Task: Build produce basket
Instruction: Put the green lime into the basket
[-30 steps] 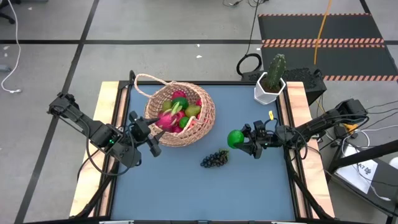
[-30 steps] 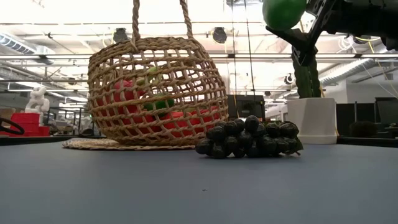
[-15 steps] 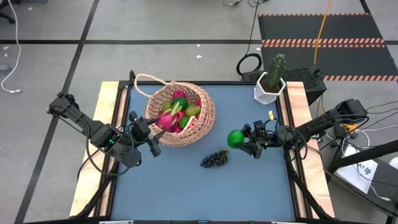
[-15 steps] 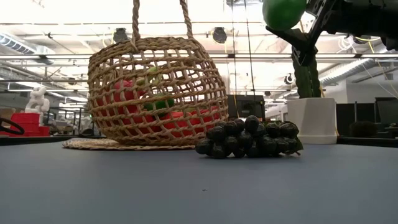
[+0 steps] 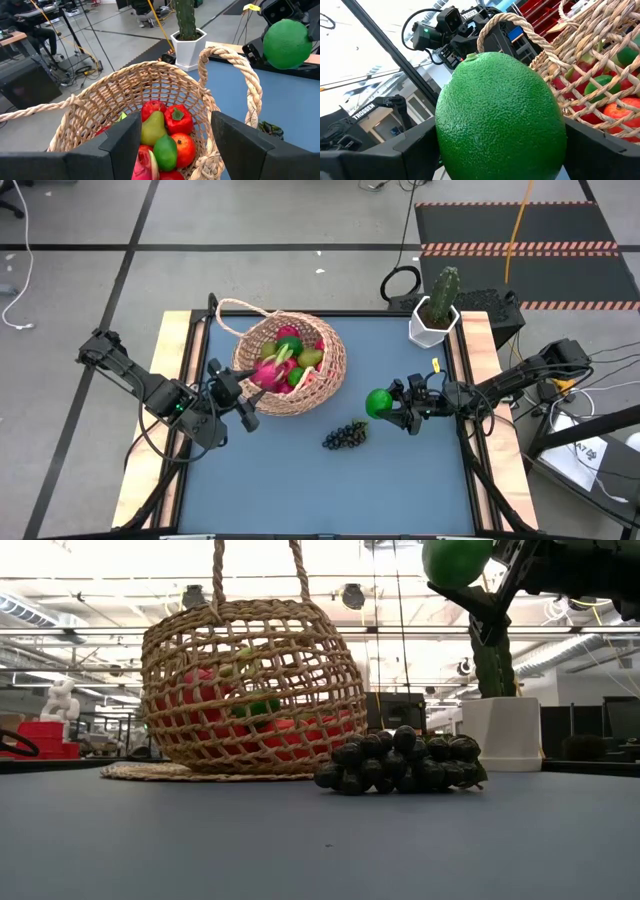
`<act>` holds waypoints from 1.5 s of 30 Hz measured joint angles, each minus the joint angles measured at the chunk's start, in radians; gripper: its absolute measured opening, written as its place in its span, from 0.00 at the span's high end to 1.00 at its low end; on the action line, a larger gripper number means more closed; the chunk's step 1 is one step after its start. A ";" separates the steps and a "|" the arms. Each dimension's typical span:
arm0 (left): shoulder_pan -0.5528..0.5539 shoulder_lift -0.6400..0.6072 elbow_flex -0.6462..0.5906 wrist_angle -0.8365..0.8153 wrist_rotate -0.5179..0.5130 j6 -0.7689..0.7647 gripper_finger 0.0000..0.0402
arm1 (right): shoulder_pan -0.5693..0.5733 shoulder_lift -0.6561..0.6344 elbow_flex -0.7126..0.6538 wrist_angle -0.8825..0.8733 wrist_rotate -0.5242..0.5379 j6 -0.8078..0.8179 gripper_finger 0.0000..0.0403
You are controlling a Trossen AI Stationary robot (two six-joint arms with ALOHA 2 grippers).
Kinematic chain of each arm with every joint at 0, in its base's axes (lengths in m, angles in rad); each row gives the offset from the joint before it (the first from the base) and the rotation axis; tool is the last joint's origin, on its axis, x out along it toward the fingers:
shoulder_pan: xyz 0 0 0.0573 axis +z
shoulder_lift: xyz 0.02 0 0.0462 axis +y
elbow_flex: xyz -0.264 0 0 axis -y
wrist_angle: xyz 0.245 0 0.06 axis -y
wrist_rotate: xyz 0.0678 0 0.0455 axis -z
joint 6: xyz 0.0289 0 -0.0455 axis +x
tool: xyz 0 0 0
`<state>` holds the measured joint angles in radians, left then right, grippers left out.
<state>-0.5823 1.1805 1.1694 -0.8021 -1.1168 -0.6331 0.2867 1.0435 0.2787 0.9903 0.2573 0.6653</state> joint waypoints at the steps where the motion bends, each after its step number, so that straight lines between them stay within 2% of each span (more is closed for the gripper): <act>1: 0.000 0.000 0.000 0.000 0.000 0.000 0.40 | 0.000 0.000 0.000 0.000 0.000 -0.006 0.17; 11: 0.000 0.000 0.000 0.000 0.000 0.000 0.40 | 0.000 0.000 0.000 0.000 0.000 -0.243 0.17; 27: 0.000 0.000 0.000 0.000 0.000 0.009 0.40 | 0.000 0.000 0.000 0.002 0.003 -0.268 0.17; 36: 0.000 0.000 0.000 0.000 0.017 0.023 0.40 | -0.003 0.000 0.019 0.085 0.044 -0.300 0.17; 41: 0.000 0.000 0.000 -0.001 0.020 0.026 0.40 | -0.039 0.001 0.127 -0.026 0.061 -0.364 0.17; 45: 0.000 0.000 0.000 -0.001 0.020 0.026 0.40 | -0.085 0.001 0.269 -0.246 0.058 -0.395 0.17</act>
<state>-0.5819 1.1805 1.1694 -0.8026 -1.0969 -0.6075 0.2016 1.0443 0.5474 0.7439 0.3148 0.2707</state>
